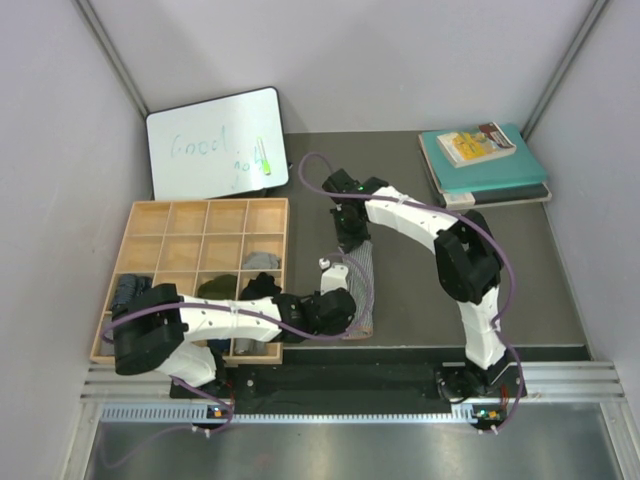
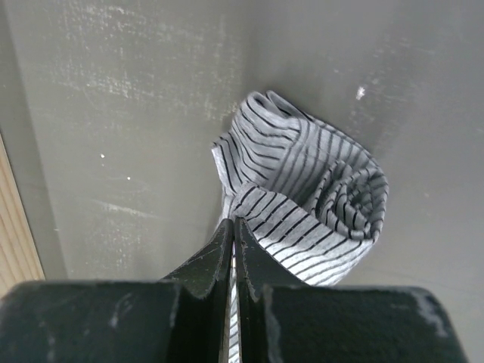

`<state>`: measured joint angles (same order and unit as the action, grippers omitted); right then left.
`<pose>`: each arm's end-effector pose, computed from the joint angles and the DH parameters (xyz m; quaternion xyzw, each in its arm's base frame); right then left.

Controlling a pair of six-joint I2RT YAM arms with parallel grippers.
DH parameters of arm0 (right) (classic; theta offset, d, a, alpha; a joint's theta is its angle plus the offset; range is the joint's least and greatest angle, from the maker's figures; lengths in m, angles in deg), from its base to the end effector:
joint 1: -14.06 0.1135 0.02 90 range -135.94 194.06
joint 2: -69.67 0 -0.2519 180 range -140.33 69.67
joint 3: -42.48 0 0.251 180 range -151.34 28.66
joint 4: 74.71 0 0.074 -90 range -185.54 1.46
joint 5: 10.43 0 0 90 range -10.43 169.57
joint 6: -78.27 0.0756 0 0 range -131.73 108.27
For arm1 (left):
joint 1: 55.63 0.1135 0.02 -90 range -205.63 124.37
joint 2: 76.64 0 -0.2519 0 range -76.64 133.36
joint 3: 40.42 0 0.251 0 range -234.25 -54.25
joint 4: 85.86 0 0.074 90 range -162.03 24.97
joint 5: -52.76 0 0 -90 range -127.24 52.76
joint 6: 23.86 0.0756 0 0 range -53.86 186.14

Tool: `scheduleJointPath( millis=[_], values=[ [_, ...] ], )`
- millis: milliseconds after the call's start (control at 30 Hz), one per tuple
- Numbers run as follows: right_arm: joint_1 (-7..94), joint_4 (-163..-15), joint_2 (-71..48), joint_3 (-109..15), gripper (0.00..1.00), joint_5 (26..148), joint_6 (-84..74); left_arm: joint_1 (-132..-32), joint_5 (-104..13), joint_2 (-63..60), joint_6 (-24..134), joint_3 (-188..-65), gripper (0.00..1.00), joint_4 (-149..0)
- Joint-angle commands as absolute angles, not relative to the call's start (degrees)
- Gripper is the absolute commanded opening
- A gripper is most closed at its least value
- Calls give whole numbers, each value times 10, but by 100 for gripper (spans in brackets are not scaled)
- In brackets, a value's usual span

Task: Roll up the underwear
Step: Fold the underwear at the center of the board.

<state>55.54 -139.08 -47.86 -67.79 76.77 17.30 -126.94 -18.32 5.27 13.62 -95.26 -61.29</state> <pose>0.3265 0.2837 0.1633 -0.1031 0.9815 0.0724 0.1442 0.1188 -0.2748 0.1346 0.0988 0.9280 -0.2128 0.2895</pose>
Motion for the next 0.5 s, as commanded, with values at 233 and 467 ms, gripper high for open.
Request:
scheduleJointPath(
  millis=[233,467],
  values=[
    [561,-1371,-530,-715,0,764,173,-1281,-154,35,104,-948,0,-589],
    [560,-1374,-551,-723,0,749,174,-1305,-133,26,82,-955,0,-561]
  ],
)
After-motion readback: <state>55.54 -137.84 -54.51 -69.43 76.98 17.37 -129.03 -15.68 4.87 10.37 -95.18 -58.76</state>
